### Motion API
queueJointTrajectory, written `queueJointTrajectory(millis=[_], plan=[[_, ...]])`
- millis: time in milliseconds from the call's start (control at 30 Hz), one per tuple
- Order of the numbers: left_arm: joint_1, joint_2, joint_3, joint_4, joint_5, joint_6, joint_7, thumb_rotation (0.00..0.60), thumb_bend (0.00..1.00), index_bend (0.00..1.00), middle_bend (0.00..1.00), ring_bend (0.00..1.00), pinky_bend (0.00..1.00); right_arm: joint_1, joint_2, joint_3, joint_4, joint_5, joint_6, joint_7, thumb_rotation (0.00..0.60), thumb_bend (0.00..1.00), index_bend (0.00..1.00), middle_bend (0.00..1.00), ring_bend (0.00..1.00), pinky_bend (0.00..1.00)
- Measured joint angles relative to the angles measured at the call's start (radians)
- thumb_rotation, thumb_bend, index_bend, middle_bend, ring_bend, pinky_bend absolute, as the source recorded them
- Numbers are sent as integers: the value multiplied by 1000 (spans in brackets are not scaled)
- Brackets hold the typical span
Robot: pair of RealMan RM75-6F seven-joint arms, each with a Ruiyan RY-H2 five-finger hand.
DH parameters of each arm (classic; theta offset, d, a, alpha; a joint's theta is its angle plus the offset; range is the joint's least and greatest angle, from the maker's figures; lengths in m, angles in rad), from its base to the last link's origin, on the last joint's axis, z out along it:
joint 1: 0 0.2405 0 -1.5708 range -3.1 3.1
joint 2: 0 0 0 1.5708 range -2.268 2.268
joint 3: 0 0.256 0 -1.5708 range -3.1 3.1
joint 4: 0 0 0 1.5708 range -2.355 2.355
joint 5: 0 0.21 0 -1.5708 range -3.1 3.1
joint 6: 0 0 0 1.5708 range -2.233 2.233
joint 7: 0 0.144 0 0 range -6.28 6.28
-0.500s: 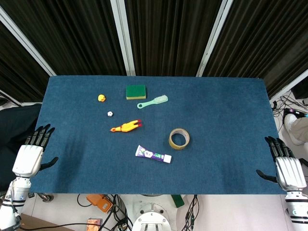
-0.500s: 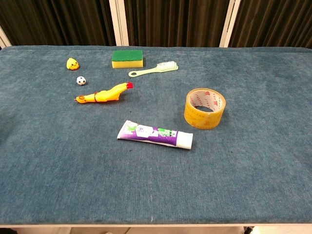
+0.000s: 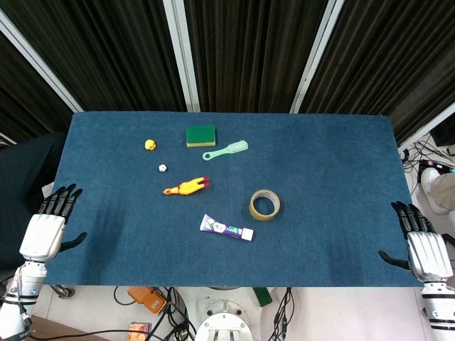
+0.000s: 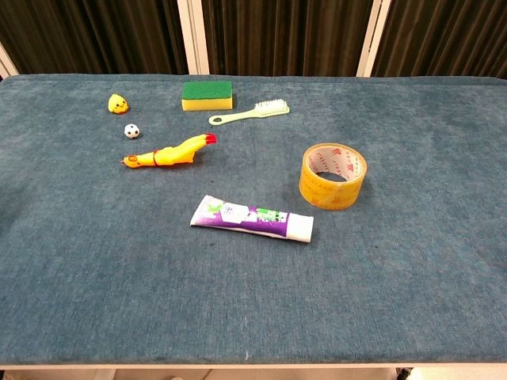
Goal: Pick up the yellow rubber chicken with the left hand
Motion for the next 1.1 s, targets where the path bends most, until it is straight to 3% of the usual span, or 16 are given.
queueJointTrajectory(millis=[400, 800, 1100], plan=[[-63, -33, 14, -74, 31, -94, 19, 600, 147, 57, 3, 0, 132, 1, 4, -2, -5, 4, -8, 3, 600, 213, 49, 125, 96, 220], [-232, -128, -76, -150, -52, -309, 80, 600, 147, 71, 48, 24, 143, 4, 6, -4, -6, 4, -17, 2, 600, 213, 50, 125, 96, 220], [-380, -234, -165, -69, -149, -458, 91, 600, 153, 145, 150, 113, 198, 5, 9, -6, -7, 5, -19, 3, 600, 213, 49, 125, 96, 220]])
